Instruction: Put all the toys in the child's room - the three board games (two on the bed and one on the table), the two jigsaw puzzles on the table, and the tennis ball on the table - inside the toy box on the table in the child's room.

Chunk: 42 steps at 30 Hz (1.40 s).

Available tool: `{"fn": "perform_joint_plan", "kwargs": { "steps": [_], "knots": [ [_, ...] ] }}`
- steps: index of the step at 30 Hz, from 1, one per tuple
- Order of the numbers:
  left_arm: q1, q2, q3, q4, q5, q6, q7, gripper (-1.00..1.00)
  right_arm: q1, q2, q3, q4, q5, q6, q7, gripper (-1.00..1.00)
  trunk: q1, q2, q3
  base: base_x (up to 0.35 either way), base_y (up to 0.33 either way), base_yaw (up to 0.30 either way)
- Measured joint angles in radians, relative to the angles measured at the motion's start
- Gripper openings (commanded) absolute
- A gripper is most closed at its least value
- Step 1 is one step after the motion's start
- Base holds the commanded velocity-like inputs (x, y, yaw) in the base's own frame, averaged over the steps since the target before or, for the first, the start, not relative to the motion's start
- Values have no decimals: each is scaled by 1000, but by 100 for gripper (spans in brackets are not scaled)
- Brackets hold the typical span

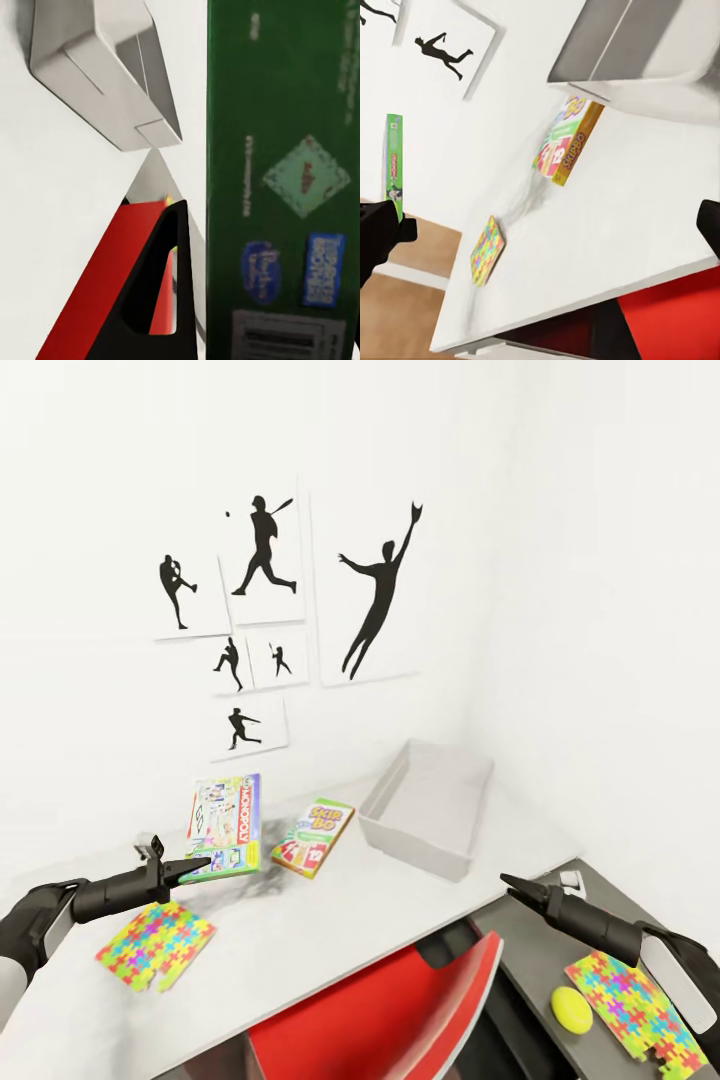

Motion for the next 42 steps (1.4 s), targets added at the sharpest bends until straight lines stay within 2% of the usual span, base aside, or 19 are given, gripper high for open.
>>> {"fn": "perform_joint_plan", "kwargs": {
  "steps": [14, 15, 21, 42],
  "knots": [
    [0, 0, 0, 0, 1, 0, 0, -100, 0, 0, 1, 1, 2, -3, -5, 100, 0, 0, 0, 103, -39, 32],
    [6, -1, -8, 3, -6, 1, 0, -100, 0, 1, -1, 7, 8, -3, -9, 100, 0, 0, 0, 0, 0, 0],
    [8, -1, -3, 2, -3, 5, 0, -100, 0, 13, -3, 12, 12, -3, -8, 100, 0, 0, 0, 0, 0, 0],
    [8, 0, -3, 0, -3, 5, 0, -100, 0, 16, -2, 11, 13, -2, -5, 100, -81, 147, 66, 0, 0, 0]
  ]
}}
